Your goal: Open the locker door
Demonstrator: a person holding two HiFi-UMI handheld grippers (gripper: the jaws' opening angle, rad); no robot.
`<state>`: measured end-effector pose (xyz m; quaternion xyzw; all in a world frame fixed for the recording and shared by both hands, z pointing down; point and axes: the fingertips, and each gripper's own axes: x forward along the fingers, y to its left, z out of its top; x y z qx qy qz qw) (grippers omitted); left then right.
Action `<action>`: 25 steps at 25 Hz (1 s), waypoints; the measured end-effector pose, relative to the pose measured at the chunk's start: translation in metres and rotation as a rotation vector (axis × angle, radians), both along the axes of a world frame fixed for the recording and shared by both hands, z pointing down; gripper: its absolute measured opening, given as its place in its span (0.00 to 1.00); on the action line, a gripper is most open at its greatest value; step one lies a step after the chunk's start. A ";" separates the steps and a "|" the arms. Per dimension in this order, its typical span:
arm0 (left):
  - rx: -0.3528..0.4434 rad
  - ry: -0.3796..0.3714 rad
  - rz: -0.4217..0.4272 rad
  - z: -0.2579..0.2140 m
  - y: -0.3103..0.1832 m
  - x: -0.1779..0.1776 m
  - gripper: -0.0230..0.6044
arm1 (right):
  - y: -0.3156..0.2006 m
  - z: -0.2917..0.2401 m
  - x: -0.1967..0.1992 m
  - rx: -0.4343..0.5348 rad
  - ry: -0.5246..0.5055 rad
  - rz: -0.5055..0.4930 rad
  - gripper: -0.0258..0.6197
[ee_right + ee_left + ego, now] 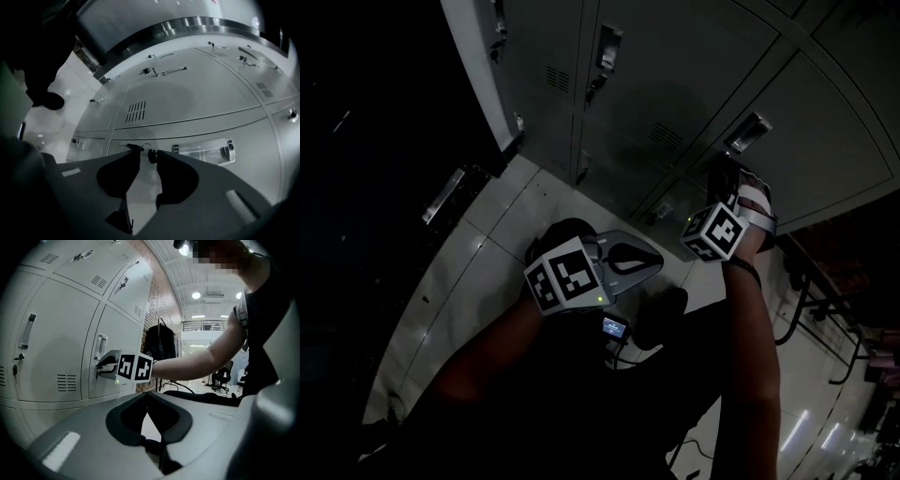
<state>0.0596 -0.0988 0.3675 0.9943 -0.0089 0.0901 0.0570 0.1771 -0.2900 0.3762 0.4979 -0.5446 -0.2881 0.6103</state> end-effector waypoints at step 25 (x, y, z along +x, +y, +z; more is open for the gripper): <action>0.006 -0.042 0.005 0.006 0.003 0.003 0.05 | 0.229 -0.010 0.011 0.117 -0.049 -0.100 0.14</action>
